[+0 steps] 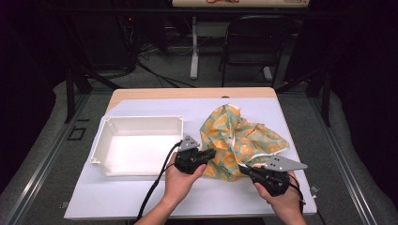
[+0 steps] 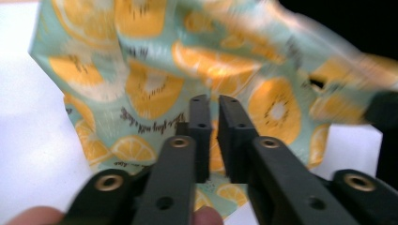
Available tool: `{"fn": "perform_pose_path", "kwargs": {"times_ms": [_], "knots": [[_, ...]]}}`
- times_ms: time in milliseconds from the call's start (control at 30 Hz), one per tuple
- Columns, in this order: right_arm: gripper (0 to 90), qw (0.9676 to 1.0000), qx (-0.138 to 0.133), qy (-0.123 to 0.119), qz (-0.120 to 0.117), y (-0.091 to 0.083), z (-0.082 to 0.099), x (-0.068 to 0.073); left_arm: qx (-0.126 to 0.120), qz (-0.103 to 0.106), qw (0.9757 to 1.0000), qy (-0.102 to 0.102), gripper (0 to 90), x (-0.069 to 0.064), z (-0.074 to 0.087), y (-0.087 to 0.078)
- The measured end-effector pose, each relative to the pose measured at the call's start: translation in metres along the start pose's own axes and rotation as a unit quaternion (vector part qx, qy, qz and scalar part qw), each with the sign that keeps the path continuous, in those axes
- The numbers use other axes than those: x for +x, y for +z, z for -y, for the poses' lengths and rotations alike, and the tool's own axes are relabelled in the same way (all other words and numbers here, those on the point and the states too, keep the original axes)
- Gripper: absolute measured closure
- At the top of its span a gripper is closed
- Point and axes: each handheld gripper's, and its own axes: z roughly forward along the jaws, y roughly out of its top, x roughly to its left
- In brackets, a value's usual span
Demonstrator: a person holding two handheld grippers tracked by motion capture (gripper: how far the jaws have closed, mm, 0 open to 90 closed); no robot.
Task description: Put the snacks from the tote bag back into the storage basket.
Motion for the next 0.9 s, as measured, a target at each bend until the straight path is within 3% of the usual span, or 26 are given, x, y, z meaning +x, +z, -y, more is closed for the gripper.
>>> {"fn": "perform_pose_path", "kwargs": {"times_ms": [100, 133, 300, 433, 500, 567, 600, 700, 867, 900], "knots": [[90.0, 0.9999, 0.011, -0.002, -0.005, 0.006, 0.003, 0.003, -0.015, 0.003, 0.9999, -0.003, 64.8, -0.003, -0.004, -0.006], [90.0, 0.9998, 0.015, -0.005, -0.008, 0.008, 0.004, 0.004, -0.018, 0.009, 0.9998, -0.005, 56.9, -0.005, -0.007, -0.006], [90.0, 0.9996, 0.023, -0.011, -0.014, 0.012, 0.006, 0.008, -0.026, 0.018, 0.9995, -0.006, 46.8, -0.011, -0.017, -0.001], [90.0, 0.999, 0.033, -0.022, -0.023, 0.017, 0.008, 0.013, -0.012, 0.011, 0.9998, -0.007, 37.1, -0.017, -0.029, 0.014], [90.0, 0.9985, 0.036, -0.027, -0.031, 0.018, 0.009, 0.015, 0.003, 0.003, 0.9998, -0.02, 36.2, -0.017, -0.032, 0.023], [90.0, 0.9978, 0.039, -0.036, -0.039, 0.019, 0.01, 0.017, 0.013, -0.001, 0.9995, -0.027, 42.4, -0.016, -0.032, 0.028], [90.0, 0.9974, 0.039, -0.042, -0.043, 0.02, 0.011, 0.019, 0.014, -0.006, 0.9994, -0.031, 51.4, -0.016, -0.032, 0.03], [89.7, 0.9962, 0.044, -0.055, -0.051, 0.02, 0.012, 0.021, 0.024, 0.013, 0.9993, -0.025, 88.7, -0.014, -0.029, 0.03], [74.7, 0.9965, 0.023, -0.039, -0.07, 0.014, 0.009, 0.014, 0.025, 0.013, 0.9995, -0.012, 90.0, -0.01, -0.024, 0.02], [73.8, 0.9967, 0.016, -0.036, -0.071, 0.012, 0.008, 0.012, 0.021, 0.015, 0.9995, -0.02, 90.0, -0.01, -0.024, 0.018]]}}
